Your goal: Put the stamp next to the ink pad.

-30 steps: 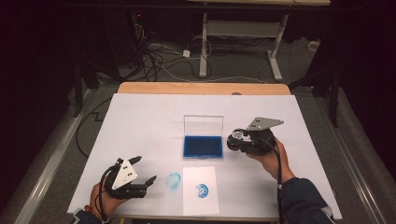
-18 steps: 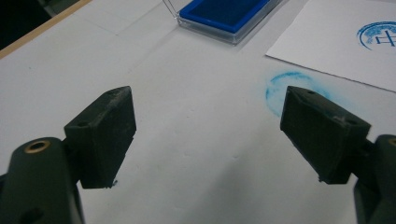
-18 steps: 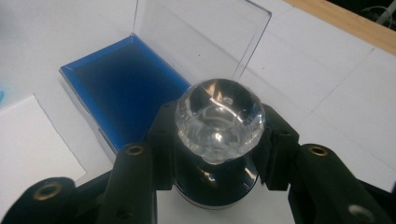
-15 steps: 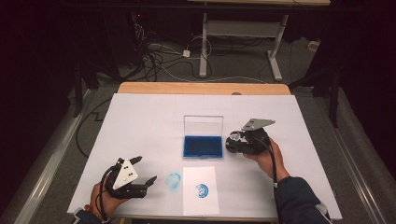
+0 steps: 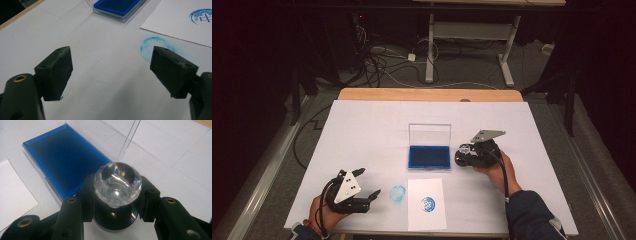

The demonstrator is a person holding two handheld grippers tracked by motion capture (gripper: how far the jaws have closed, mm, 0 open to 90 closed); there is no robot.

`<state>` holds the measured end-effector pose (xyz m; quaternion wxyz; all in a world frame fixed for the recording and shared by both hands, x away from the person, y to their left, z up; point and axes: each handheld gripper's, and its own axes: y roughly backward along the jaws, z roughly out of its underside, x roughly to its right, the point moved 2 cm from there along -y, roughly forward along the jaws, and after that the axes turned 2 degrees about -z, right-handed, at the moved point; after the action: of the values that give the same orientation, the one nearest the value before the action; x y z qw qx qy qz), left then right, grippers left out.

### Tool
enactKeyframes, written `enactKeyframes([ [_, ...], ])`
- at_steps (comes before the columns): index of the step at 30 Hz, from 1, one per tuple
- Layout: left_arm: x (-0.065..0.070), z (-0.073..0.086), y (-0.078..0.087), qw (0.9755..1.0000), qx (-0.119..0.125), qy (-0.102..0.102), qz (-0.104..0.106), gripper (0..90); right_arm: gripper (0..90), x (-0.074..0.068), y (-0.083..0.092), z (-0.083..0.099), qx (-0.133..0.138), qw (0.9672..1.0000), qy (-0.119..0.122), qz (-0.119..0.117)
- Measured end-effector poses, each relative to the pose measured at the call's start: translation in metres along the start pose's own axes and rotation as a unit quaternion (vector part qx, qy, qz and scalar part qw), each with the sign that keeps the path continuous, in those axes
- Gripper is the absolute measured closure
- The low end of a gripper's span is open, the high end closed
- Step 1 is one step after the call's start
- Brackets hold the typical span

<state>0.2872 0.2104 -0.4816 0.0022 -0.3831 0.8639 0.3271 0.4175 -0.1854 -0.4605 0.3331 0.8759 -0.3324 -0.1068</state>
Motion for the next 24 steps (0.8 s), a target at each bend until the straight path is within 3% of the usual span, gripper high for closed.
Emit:
enactKeyframes([
  [6,0.0008,-0.0004,-0.0004,1.0000,-0.003,-0.003,0.001,17.8,55.5,-0.0009,-0.0003,0.0007,-0.003,1.0000,0.002,-0.005],
  [14,0.0009,-0.0005,-0.0009,1.0000,-0.006,-0.004,0.002,17.7,42.0,-0.0022,0.0018,-0.0005,0.004,1.0000,-0.002,0.001],
  [19,0.0010,-0.0004,-0.0014,1.0000,-0.007,-0.004,0.003,17.8,35.3,-0.0047,0.0030,-0.0019,0.006,1.0000,0.006,-0.003],
  [24,0.0009,-0.0006,-0.0017,1.0000,-0.008,-0.004,0.003,17.8,30.3,-0.0079,0.0052,-0.0047,0.011,0.9997,0.018,0.010],
])
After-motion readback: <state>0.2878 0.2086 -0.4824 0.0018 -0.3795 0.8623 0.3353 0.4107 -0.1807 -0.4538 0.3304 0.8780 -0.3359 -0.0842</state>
